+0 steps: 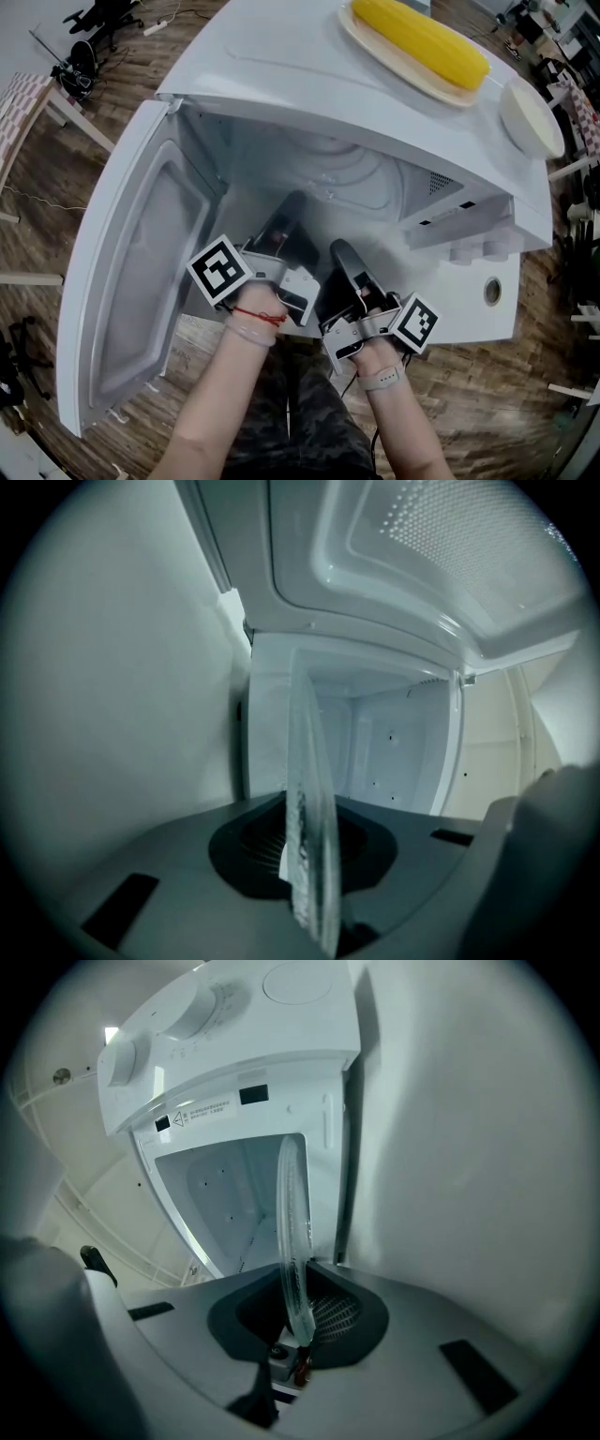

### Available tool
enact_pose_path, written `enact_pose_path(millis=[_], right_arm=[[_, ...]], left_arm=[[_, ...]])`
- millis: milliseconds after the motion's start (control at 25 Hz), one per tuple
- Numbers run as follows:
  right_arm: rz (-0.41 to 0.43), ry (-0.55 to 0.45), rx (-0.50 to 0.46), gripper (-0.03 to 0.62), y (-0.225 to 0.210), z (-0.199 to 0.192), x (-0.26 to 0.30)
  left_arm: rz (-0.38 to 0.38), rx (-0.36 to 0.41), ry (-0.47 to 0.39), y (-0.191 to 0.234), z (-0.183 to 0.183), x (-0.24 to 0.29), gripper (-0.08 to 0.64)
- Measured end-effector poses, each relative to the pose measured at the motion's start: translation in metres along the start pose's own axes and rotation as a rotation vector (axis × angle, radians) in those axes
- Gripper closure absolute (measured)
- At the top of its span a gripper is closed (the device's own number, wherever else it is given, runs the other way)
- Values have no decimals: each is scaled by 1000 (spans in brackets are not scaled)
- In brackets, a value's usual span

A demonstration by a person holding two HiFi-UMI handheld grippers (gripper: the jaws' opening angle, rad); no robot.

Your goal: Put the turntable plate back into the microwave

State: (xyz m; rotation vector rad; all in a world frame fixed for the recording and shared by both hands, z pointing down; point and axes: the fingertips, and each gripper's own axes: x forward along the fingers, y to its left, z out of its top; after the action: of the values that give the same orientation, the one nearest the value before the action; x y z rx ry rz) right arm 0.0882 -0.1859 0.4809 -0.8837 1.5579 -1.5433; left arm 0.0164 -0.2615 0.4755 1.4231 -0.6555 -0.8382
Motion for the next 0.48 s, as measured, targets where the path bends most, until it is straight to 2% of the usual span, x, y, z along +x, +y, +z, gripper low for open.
enact_pose_path(millis=[120,240,480], right_arm=[[0,-8,-10,545,0,2,1],[5,-23,0,545,0,5,3],[5,-55,7,546,-3,12,8]], left_arm=[[-27,3,17,-3,-1,0,509],[-60,-2,50,-9,-3,0,470],[-54,25,88,-8,-13,-17,460]])
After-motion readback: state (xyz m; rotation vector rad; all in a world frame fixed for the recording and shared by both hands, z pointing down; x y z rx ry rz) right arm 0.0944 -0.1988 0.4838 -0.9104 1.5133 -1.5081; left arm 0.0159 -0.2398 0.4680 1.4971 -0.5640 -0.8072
